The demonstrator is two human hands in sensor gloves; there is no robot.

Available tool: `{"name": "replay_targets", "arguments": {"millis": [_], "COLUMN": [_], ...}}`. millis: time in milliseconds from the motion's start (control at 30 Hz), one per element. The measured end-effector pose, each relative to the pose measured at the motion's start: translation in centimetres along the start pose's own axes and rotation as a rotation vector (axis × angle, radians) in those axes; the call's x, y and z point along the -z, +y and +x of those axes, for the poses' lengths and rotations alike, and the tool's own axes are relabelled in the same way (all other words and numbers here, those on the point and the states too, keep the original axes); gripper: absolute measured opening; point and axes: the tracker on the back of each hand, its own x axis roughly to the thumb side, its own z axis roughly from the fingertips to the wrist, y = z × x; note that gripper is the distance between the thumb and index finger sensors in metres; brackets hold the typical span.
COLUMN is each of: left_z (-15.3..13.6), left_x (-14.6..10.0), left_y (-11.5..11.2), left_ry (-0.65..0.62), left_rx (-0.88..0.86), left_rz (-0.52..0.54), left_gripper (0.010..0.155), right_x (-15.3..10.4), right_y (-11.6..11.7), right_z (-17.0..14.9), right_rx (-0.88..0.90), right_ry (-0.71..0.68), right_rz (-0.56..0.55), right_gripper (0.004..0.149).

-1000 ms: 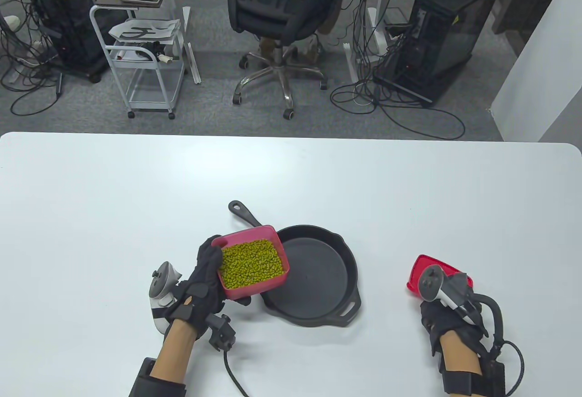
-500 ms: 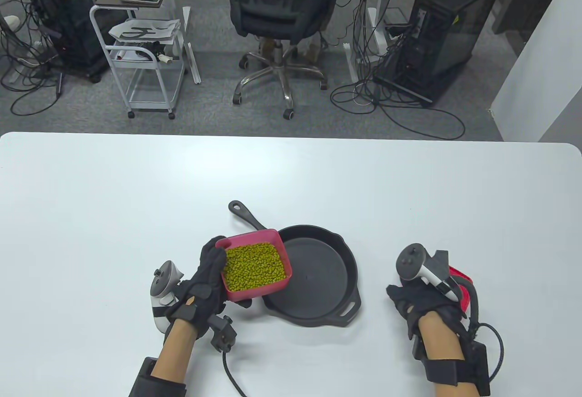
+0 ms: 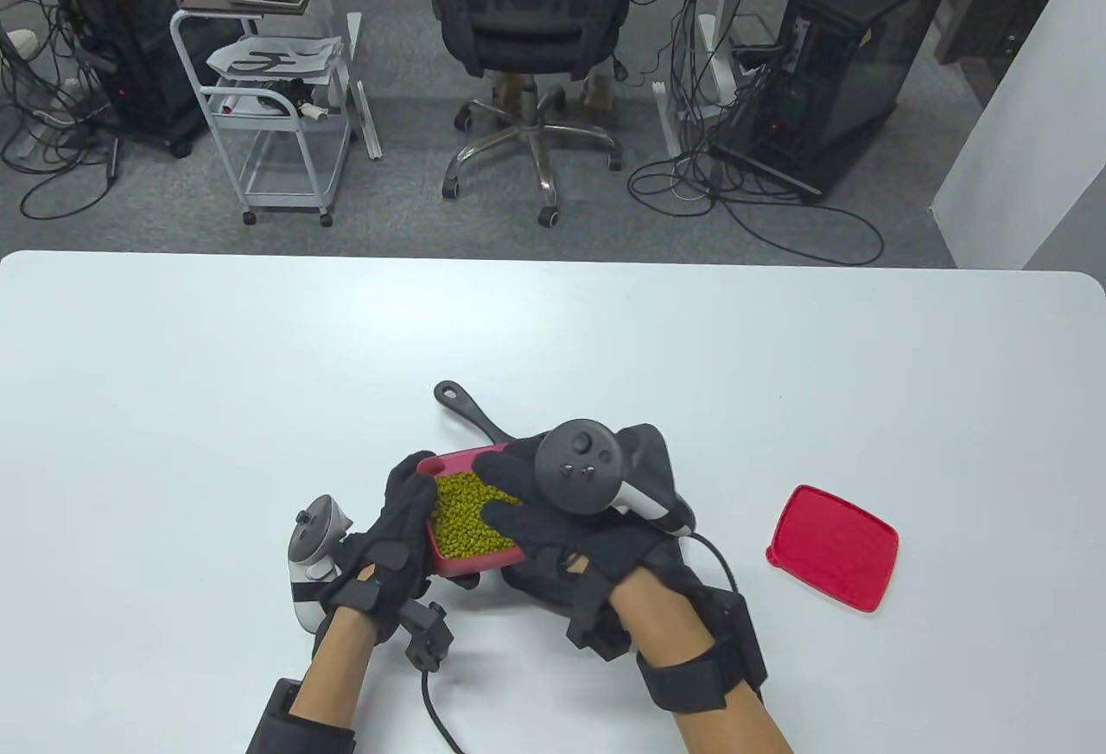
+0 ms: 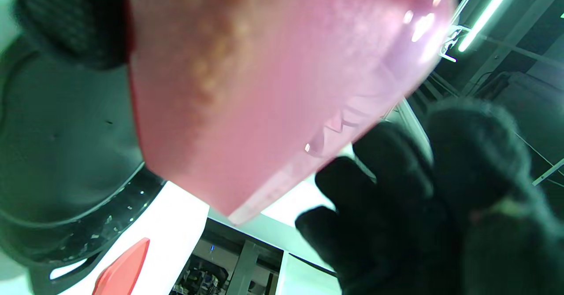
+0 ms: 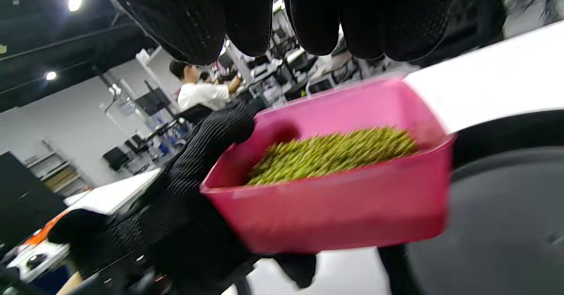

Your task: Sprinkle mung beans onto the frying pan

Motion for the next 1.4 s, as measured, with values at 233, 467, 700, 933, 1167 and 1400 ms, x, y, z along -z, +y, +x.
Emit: {"name": "replay_targets", "arguments": {"millis": [233, 467, 700, 933, 1167, 1400], "left_z": [0.1, -0.5, -0.8, -1.0, -1.1, -0.9], "left_x": [0.1, 0.1, 0.2, 0.4, 0.4, 0.4], "left_y": [-0.2, -0.2, -0.1, 0.1, 0.3, 0.5], "left_ry": [-0.011, -0.007, -0.012, -0.011, 0.009, 0.011], "left_rx": [-0.01, -0.01, -0.001, -0.023, -0.006, 0.007], "left_rz": [-0.015, 0.028, 0.053, 0.057, 0.055, 0.053], "left_gripper": [0.078, 0.078, 0.077, 0.077, 0.077, 0.077], "right_x": [3.3, 5.6, 7.2, 8.3, 8.7, 8.3], "right_y": [3.7, 5.0, 5.6, 6.3, 6.4, 4.5], "right_z": [-0.6, -0.8, -1.1, 0.4, -0.6, -2.0], "right_rx": [-0.132, -0.108, -0.099, -0.273, -0.216, -0.107], "right_ry": [0.097, 0.198, 0.232, 0.24, 0.198, 0.184], "right_rz": [0.138, 0.292, 0.325, 0.245, 0.204, 0.152], "right_gripper": [0.059, 0.075, 0.077, 0.066, 0.048, 0.041]}}
